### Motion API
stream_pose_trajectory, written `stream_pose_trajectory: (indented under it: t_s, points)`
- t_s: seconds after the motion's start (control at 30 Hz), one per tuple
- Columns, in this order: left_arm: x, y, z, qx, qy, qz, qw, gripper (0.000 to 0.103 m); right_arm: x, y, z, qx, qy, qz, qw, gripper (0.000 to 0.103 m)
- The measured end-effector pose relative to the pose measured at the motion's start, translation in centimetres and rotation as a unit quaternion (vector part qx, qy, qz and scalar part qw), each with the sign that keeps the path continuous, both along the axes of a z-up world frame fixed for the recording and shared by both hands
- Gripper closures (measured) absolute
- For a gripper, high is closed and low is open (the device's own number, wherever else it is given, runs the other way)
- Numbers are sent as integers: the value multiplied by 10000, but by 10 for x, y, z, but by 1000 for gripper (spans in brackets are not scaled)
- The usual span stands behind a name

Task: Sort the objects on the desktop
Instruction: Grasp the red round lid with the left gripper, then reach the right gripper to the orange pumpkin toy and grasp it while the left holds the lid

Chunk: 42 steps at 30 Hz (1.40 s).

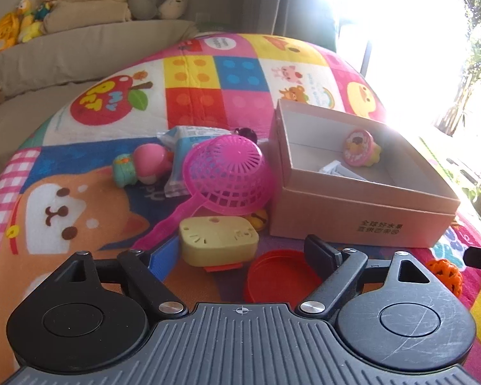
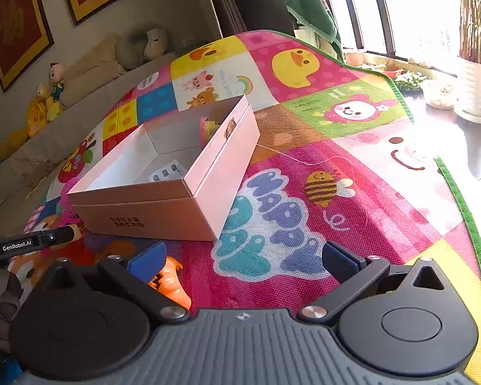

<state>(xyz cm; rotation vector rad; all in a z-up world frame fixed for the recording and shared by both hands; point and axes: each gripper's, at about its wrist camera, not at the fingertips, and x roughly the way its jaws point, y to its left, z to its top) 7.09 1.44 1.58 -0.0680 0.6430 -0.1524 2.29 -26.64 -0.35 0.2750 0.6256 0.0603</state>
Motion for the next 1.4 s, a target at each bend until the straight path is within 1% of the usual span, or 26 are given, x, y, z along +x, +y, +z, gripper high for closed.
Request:
stream_pose_trajectory:
  t_s: [0.07,0.17,0.27,0.37,0.47,0.5,0.6,0.7,0.83,0.97,1.07,1.13,1.17,1.2,1.27,1.33,1.4]
  points:
    - [-10,-10,-2,86,-10,-241,9997,8,-2,7,1,-174,-104,126,9997,0]
    - [-20,-25,-5,176,28,-550,9983,8,-5,16,3,-420,-204,358,9983,0]
    - [-22,-36,-9,167,77,-752,9970,8,-4,26,3,-553,-136,748,9956,0]
    - [-21,-44,-12,139,134,-915,9956,8,-1,32,1,-561,72,1028,9931,0]
    - [-22,-49,-11,-55,179,-1200,9926,8,5,28,-3,-414,312,936,9943,0]
    - [-22,-50,-11,-70,180,-1216,9924,8,6,25,-4,-303,333,916,9948,0]
    - [-19,-54,-13,160,176,-982,9949,8,5,22,-5,-215,316,909,9951,0]
    - [-13,-54,-15,261,271,-761,9964,8,6,23,-5,-245,340,925,9948,0]
    - [-14,-55,-16,356,233,-721,9965,7,7,27,-4,-399,367,958,9939,0]
    - [-20,-58,-16,454,192,-729,9961,7,7,35,-4,-685,423,990,9918,0]
    - [-25,-55,-17,345,195,-699,9968,5,7,47,-5,-1107,490,979,9878,0]
    - [-27,-50,-16,240,203,-609,9977,4,6,58,-5,-1423,525,929,9841,0]
    - [-27,-47,-16,168,215,-548,9981,3,6,62,-4,-1501,564,910,9829,0]
    - [-28,-45,-16,101,219,-494,9985,3,7,65,-4,-1480,640,885,9829,0]
    - [-28,-39,-16,-20,246,-382,9990,3,8,70,-1,-1246,750,931,9850,0]
    - [-29,-35,-15,-90,246,-310,9992,3,8,72,1,-1041,683,1013,9870,0]
    - [-32,-34,-15,-110,233,-296,9992,2,9,74,2,-978,659,935,9886,0]
